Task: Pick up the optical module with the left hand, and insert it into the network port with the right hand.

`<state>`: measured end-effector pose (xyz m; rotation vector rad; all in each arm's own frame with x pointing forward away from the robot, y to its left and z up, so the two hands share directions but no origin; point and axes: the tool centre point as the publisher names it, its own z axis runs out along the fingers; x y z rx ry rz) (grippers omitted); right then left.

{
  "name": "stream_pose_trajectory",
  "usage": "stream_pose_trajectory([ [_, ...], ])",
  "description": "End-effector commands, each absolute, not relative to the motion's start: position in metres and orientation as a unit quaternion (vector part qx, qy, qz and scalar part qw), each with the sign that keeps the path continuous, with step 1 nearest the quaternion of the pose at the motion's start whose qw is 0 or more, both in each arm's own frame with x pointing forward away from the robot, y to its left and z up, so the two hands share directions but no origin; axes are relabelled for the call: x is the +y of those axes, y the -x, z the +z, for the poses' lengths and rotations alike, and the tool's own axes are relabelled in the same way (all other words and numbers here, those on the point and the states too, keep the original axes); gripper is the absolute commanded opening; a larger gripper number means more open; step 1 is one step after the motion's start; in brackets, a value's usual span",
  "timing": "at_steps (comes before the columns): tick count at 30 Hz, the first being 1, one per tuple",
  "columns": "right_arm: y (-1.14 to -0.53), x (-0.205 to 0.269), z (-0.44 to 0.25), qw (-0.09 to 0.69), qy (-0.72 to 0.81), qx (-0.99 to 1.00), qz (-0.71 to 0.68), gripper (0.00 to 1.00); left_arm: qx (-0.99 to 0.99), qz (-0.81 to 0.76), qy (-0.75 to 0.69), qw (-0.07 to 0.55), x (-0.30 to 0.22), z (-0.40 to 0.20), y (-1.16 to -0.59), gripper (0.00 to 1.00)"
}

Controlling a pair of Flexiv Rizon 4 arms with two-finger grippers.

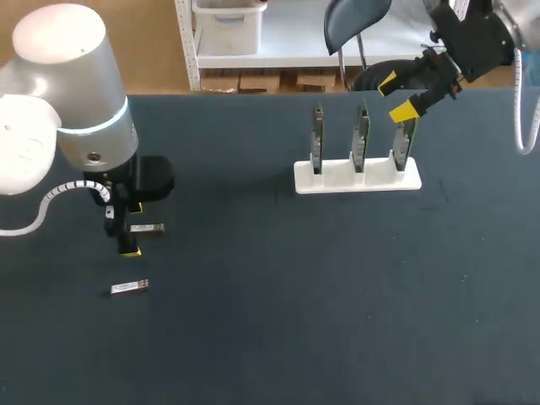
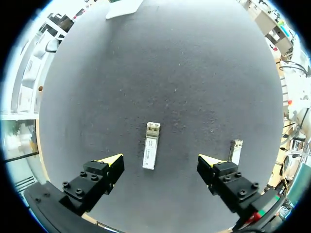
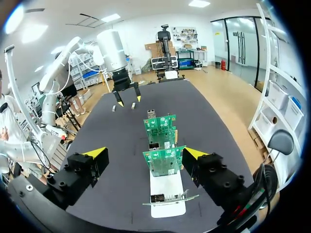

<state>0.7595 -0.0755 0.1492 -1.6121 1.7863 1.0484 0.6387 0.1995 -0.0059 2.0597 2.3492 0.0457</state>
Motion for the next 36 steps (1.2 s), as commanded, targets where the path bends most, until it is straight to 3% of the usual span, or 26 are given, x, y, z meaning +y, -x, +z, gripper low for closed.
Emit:
stream_pose_trajectory([
  [1, -0.760, -0.075, 0.149, 0.256, 0.594, 0.658, 0.385, 1.00, 0.750, 0.008, -0.662, 0.002, 0.198, -0.011, -0.645, 1.00],
  [24, -0.760, -0.075, 0.149, 0.256, 0.594, 0.658, 0.385, 1.00, 0.749, -0.006, -0.662, -0.019, 0.203, -0.024, -0.647, 1.00],
  [25, -0.760, -0.075, 0.149, 0.256, 0.594, 0.658, 0.385, 1.00, 0.748, -0.008, -0.664, -0.021, 0.203, -0.025, -0.647, 0.96],
  [26, -0.760, -0.075, 0.149, 0.256, 0.594, 0.658, 0.385, 1.00, 0.747, -0.009, -0.664, -0.022, 0.203, -0.025, -0.647, 0.64],
  [29, -0.760, -0.075, 0.149, 0.256, 0.594, 0.658, 0.385, 1.00, 0.745, -0.010, -0.666, -0.024, 0.203, -0.026, -0.646, 0.00],
  [36, -0.760, -0.075, 0.149, 0.256, 0.594, 0.658, 0.385, 1.00, 0.741, -0.011, -0.671, -0.025, 0.202, -0.026, -0.647, 0.00],
])
